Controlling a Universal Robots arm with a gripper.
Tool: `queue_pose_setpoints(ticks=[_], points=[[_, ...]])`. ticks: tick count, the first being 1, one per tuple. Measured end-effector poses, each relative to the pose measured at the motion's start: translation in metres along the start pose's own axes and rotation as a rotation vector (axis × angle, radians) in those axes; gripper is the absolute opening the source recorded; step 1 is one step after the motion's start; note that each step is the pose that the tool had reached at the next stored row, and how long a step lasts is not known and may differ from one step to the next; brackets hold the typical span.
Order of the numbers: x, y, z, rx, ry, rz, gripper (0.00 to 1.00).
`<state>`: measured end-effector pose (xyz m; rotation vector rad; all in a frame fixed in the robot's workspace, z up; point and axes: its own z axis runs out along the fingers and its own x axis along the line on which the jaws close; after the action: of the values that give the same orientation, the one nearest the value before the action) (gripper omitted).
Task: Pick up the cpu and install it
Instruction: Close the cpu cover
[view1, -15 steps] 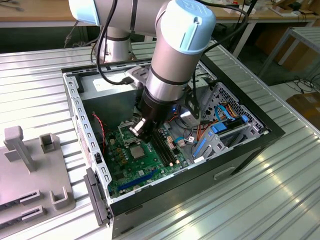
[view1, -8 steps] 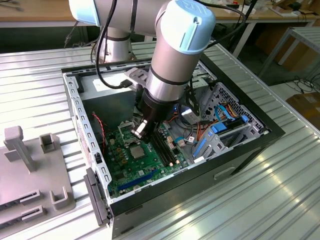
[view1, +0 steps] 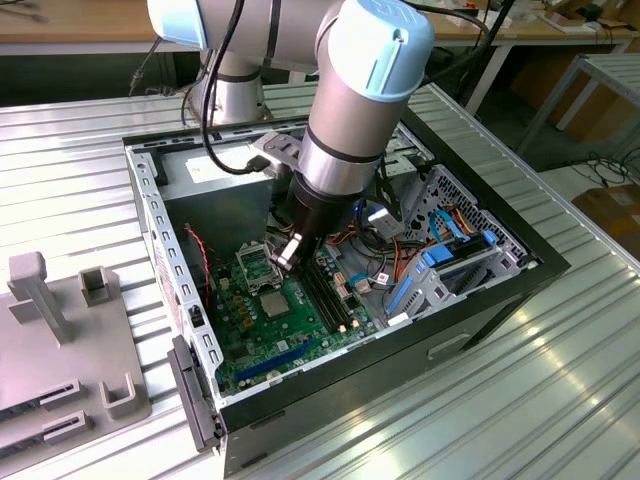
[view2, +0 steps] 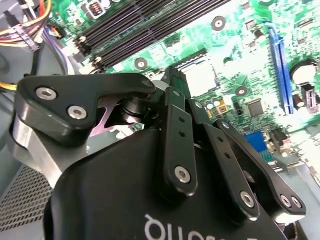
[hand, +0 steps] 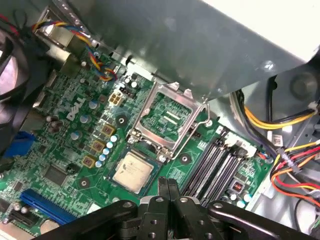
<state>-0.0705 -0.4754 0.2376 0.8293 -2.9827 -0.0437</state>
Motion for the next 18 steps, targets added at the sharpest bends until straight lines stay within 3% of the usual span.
queue_pose_setpoints(ticks=[6, 18], points=[[-0.0056, 0.0078, 0.0001, 0.0002, 0.0002, -0.005, 0.11], [-0.0059, 0.0083, 0.0002, 0.0002, 0.0002, -0.006, 0.11]])
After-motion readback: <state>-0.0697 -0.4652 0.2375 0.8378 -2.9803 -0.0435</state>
